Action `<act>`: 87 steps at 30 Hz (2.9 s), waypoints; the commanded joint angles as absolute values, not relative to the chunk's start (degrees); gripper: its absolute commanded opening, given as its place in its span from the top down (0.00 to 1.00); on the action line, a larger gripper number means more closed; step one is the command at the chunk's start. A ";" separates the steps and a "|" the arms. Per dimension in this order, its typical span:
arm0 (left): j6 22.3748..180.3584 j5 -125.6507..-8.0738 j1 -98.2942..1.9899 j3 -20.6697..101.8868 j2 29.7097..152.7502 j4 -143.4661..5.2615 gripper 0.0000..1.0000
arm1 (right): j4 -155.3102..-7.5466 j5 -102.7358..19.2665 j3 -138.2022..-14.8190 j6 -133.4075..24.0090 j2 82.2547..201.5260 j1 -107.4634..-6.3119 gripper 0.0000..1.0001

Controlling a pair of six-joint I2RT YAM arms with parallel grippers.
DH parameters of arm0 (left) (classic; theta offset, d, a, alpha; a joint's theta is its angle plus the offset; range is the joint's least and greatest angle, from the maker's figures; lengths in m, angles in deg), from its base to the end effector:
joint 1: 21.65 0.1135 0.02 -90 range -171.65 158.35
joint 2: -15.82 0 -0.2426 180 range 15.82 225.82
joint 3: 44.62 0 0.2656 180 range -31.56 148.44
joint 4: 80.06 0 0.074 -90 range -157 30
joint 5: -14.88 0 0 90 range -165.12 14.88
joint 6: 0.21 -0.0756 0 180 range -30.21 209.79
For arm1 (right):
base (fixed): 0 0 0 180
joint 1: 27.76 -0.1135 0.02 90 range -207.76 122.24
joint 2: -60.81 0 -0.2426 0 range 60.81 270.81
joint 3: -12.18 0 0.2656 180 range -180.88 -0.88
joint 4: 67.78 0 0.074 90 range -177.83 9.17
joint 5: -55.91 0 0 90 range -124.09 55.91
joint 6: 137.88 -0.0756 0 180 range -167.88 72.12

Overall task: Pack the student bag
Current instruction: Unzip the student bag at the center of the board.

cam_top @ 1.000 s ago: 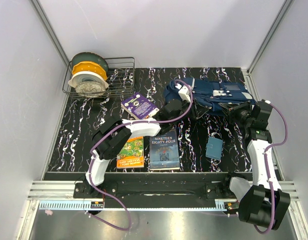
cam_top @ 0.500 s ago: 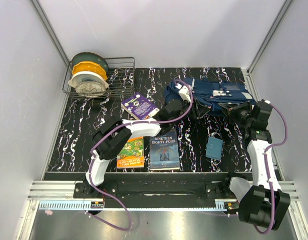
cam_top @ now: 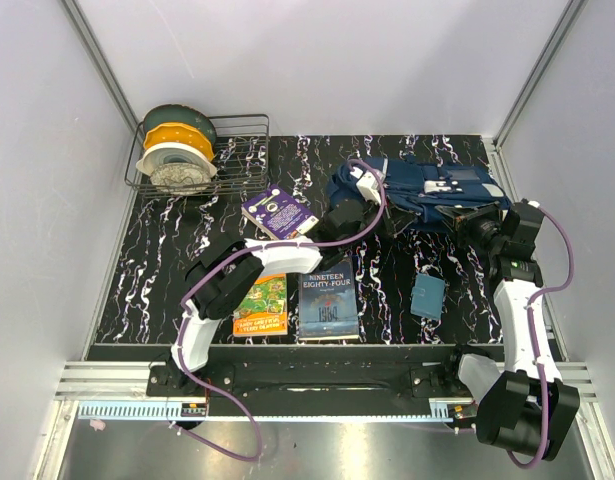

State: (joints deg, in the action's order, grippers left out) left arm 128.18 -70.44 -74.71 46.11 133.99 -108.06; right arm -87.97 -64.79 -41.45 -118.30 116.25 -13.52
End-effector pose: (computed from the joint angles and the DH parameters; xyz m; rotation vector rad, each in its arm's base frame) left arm 0.3073 -0.4190 0.2064 0.2898 1.6959 -1.2919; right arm 0.2777 -0.0307 0.2528 1.0992 1.7701 1.1469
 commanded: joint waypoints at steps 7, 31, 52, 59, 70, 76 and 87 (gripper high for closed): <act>124.69 -75.03 -73.86 47.10 131.58 -107.70 1.00 | -84.87 -68.99 -43.50 -116.88 114.86 -14.40 1.00; 106.14 -78.03 -71.40 37.62 118.93 -80.11 1.00 | -89.18 -64.86 -47.90 -99.74 126.98 -8.16 1.00; 106.48 -65.10 -72.28 39.26 118.91 -72.63 1.00 | -90.75 -69.36 -59.34 -89.81 147.22 -6.23 0.30; 107.10 -62.91 -72.45 44.55 122.08 -71.22 1.00 | -92.87 -67.24 -46.24 -96.13 126.49 -6.32 0.28; 103.24 -59.65 -74.12 51.84 124.19 -68.23 1.00 | -86.90 -74.45 -41.13 -103.96 126.20 -13.68 0.40; 102.44 -59.92 -74.30 53.17 124.02 -67.35 1.00 | -83.48 -70.04 -40.70 -106.68 130.24 -20.64 0.39; 102.80 -64.85 -74.39 52.37 123.31 -67.62 1.00 | -88.66 -63.02 -39.38 -107.38 124.27 -23.72 0.39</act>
